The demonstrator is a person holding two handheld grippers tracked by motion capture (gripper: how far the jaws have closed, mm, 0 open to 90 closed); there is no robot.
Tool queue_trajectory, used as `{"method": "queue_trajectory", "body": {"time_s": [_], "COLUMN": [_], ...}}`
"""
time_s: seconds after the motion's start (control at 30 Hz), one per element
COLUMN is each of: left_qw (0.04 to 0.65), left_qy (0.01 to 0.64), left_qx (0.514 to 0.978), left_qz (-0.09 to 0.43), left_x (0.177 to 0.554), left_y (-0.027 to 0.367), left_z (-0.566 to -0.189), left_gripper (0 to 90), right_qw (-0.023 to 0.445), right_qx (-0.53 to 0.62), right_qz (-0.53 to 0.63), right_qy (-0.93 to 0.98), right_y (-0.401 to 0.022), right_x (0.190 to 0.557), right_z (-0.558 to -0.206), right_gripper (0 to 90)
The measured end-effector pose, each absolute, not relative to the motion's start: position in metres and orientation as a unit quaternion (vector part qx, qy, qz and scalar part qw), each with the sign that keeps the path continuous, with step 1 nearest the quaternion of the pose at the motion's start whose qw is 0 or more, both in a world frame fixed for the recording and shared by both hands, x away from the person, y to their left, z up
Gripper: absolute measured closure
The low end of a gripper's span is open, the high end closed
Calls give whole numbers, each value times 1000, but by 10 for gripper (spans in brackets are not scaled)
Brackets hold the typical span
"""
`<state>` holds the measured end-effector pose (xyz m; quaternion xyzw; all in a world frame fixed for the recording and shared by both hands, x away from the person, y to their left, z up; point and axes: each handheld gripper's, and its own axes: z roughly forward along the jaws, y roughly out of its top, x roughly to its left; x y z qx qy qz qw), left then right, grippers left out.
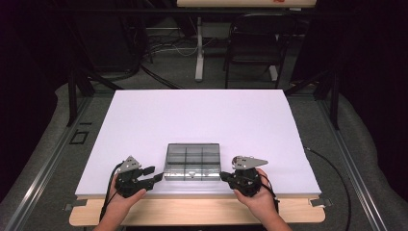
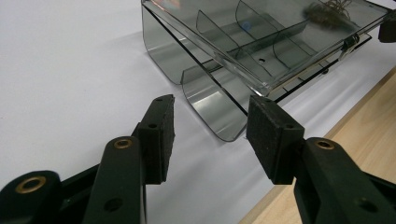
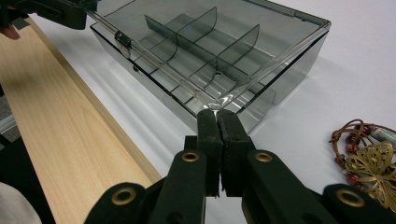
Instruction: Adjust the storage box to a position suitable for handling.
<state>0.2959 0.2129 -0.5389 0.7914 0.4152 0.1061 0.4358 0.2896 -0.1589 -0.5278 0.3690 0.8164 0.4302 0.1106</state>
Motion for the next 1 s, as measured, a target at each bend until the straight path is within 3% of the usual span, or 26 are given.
{"method": "queue_trajectory", "body": {"time_s": [0.57,1.0], "left_qw": [438,440], "left_qy": [410,413], "left_qx": [793,790], "left_qz": [107,111], "left_x": [295,296], "left_y": [206,204], "left_z": [-539,-536], "left_gripper": [577,589], "right_qw": [112,111], "right_qx": [370,374], "right_qz": [434,435], "right_qy": [814,811], "right_y": [-158,-159], "right_x": [290,291], "right_z": [-528,-530], "right_gripper": [879,814]}}
